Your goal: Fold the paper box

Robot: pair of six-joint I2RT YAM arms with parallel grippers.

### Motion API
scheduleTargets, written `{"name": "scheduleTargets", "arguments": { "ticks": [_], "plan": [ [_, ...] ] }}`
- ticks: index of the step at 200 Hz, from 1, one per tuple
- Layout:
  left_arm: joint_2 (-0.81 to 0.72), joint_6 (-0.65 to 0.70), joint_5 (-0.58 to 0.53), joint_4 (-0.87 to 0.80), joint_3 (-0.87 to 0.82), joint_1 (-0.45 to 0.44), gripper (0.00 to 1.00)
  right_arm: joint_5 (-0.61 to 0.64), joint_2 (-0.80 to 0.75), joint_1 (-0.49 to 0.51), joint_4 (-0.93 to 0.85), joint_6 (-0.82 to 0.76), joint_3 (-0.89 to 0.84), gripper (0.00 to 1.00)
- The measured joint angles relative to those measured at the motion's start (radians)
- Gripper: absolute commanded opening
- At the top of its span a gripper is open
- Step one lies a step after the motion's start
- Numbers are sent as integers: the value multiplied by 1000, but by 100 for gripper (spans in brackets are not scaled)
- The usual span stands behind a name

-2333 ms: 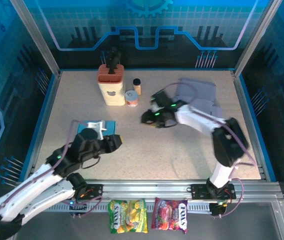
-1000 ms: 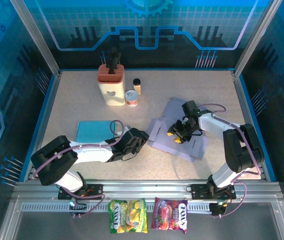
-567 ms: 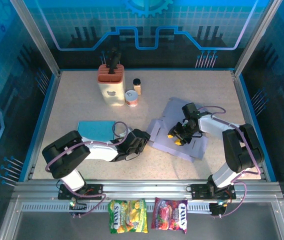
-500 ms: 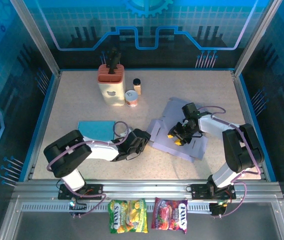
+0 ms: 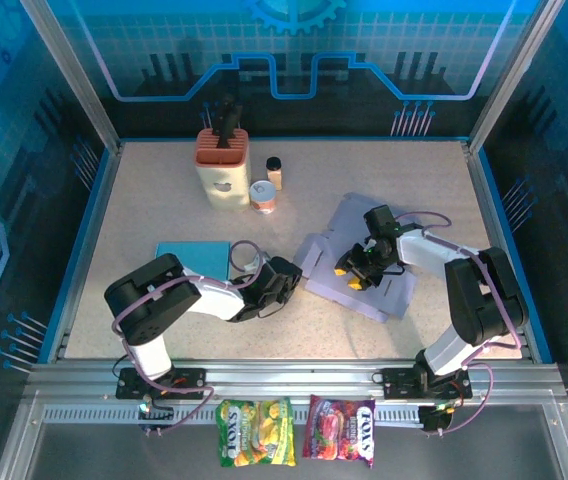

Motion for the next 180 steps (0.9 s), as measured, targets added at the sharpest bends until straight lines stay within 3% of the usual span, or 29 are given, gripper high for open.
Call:
{"name": "scheduleTargets", "arguments": {
  "ticks": [36, 74, 113, 147, 180],
  "plan": [
    [-1, 4, -28, 42, 0, 0, 0, 27, -101, 1, -1, 29, -45, 46],
    [-51, -2, -69, 43, 1, 0, 0, 103, -457, 49, 18, 203, -132, 58],
    [-90, -41, -105, 26, 75, 0, 0, 277, -758, 249, 76, 509, -278, 84],
    [-113, -81, -121, 12, 137, -2, 0, 397, -799, 323, 123, 710, -335, 88],
    [-116, -109, -122, 0, 151, -8, 0, 497, -763, 339, 202, 812, -350, 89]
  ]
}}
